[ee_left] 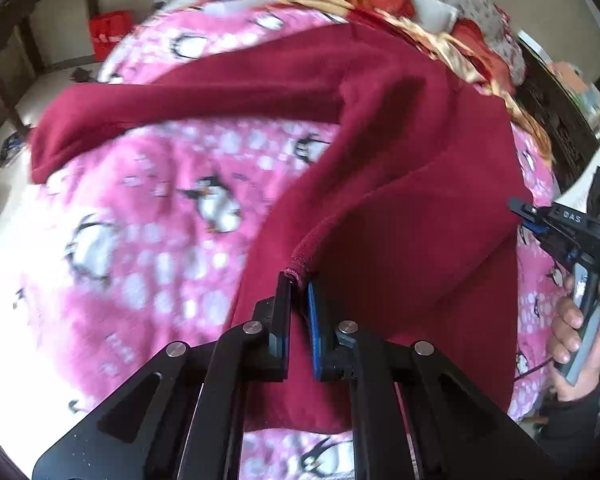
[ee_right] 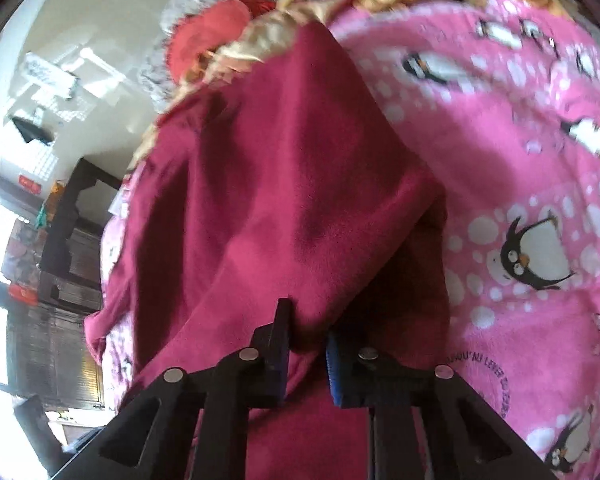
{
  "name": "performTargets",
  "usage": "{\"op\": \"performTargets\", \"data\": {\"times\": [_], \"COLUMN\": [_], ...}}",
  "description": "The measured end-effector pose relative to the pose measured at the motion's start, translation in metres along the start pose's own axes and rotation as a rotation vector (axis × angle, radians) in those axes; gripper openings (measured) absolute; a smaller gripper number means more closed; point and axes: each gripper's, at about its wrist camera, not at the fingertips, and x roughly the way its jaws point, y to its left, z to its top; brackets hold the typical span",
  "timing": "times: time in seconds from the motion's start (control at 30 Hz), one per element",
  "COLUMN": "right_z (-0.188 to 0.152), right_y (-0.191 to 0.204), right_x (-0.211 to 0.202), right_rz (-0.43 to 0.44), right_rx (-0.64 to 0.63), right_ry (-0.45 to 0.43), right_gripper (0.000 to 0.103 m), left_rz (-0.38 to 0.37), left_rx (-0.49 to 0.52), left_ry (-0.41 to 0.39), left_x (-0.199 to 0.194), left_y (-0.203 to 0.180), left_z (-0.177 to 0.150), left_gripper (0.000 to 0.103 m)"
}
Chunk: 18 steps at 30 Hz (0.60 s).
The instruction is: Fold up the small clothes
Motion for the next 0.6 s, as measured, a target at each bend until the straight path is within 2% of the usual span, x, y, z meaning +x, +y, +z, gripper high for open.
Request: {"op": "performTargets", "data": {"times": [0.07,0.13,0.17,0.23,0.27,0.3,0.33,0.37,0.4,0.43,0.47,0.53,0.6], "right_z": [-0.003,-0.004,-0.004,-0.005,-0.008,-0.011,-0.016,-0.021,-0.026,-0.033,-0.040,-0.047,-0.055], "right_y": [0.008,0.009,0.006,0.000,0.000,0.005,0.014,0.025,0.035,0.049,0.065,0.090,0.118], "right_x": [0.002,0.012,0.021,0.029,0.018,0.004,-0.009,-0.022,-0.033,-0.044,-0.052,-0.055,-0.051], "right_rz": [0.004,-0.043,-0.069,-0.082,-0.066,-0.045,-0.033,-0.023,-0.020,-0.019,-0.017,-0.010,0.005], "right_rx": [-0.029,-0.044,-0.034,-0.006,0.009,-0.007,-0.037,-0.072,-0.104,-0.145,-0.193,-0.263,-0.307], "right_ry": [0.010,0.024,0.045,0.090,0.072,0.039,0.006,-0.024,-0.049,-0.087,-0.117,-0.112,-0.114], "right_gripper": [0.013,0.013,0.013,0.013,0.014,0.014,0.020,0.028,0.062,0.094,0.100,0.100,0.100], "left_rz": [0.001,-0.016,-0.020,-0.053,-0.084,-0.100,-0.107,-0.088,-0.058,-0.019,-0.002,0.030,-0.002], "left_rx": [-0.006,-0.011,-0.017,-0.014,-0.021,-0.029,-0.039,-0.066,-0.089,-0.124,-0.154,-0.249,-0.374], "left_ry": [0.030,0.139,0.168,0.145,0.100,0.064,0.036,0.003,-0.012,-0.033,-0.046,-0.036,-0.037], "left_x": [0.009,0.034,0.039,0.027,0.010,-0.003,-0.014,-0.027,-0.033,-0.039,-0.041,-0.040,-0.032], "left_y": [0.005,0.004,0.004,0.007,0.013,0.021,0.030,0.044,0.055,0.071,0.084,0.118,0.154], "left_z": [-0.006,-0.013,-0.016,-0.019,-0.019,-0.019,-0.020,-0.017,-0.013,-0.007,-0.002,0.012,0.026], "left_gripper": [0.007,0.007,0.007,0.007,0.008,0.015,0.022,0.048,0.074,0.079,0.080,0.080,0.080]}}
